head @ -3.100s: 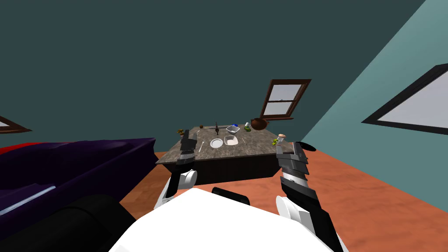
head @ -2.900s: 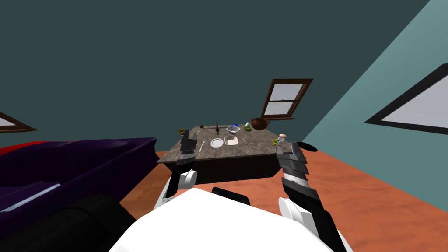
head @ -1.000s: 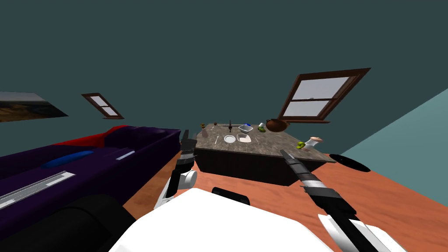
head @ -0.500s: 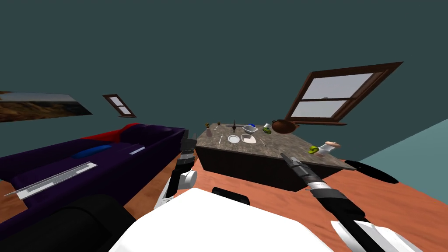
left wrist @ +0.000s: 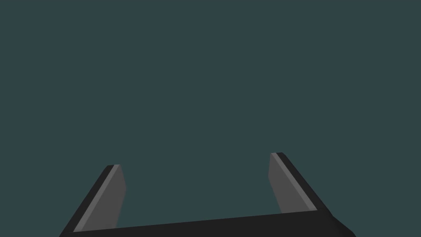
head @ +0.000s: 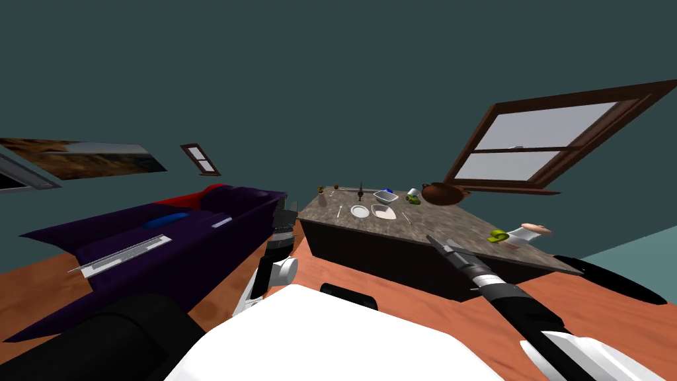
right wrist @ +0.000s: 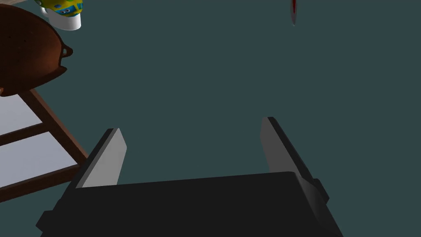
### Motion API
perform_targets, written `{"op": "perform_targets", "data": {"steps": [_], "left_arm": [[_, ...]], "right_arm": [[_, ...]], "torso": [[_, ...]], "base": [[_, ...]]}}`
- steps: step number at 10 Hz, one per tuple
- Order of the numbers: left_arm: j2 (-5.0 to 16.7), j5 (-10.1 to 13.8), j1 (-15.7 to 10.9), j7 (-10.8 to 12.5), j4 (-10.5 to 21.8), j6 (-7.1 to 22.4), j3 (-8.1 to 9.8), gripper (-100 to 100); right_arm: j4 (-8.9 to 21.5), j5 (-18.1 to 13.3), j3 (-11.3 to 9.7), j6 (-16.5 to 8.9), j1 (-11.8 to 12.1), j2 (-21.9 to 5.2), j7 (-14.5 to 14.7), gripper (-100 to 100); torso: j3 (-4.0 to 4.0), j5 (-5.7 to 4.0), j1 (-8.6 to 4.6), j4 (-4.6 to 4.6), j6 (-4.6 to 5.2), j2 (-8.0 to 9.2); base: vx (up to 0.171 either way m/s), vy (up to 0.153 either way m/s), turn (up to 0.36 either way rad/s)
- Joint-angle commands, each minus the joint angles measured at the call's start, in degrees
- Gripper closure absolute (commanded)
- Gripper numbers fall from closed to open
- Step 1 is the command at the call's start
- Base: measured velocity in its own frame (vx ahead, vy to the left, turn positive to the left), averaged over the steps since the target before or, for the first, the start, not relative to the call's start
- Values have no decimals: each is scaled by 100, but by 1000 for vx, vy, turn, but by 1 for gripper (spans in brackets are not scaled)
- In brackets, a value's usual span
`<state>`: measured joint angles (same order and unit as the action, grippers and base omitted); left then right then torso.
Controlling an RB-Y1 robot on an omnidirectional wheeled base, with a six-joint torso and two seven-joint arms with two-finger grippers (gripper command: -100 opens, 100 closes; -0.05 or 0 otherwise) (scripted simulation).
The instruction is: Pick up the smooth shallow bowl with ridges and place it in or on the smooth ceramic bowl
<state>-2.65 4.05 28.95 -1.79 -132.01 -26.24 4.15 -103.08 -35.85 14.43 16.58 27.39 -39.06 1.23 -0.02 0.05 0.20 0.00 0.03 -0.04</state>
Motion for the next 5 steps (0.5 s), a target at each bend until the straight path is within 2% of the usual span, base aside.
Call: {"op": "perform_targets", "data": {"steps": [1, 2, 3, 4, 5], "left_arm": [[0, 0, 0, 0, 0, 0, 0, 0], [0, 0, 0, 0, 0, 0, 0, 0], [0, 0, 0, 0, 0, 0, 0, 0], [0, 0, 0, 0, 0, 0, 0, 0], [0, 0, 0, 0, 0, 0, 0, 0]], "right_arm": [[243, -286, -33, -27, -15, -286, 85, -100], [243, -352, -33, -27, -15, -288, 85, -100], [431, -572, -84, -83, -21, -534, 142, -100], [431, -635, -84, -83, -21, -552, 142, -100], [617, -858, -149, -139, -25, -809, 202, -100]], "torso": [[0, 0, 0, 0, 0, 0], [-2, 1, 2, 0, -3, -3], [0, 0, -2, 0, 1, 0], [-1, 1, 3, 0, -3, -1], [-1, 0, -1, 0, 0, -2]], "base": [[19, 75, 147], [14, 60, 83], [16, 78, 140], [19, 63, 90], [28, 82, 174]]}}
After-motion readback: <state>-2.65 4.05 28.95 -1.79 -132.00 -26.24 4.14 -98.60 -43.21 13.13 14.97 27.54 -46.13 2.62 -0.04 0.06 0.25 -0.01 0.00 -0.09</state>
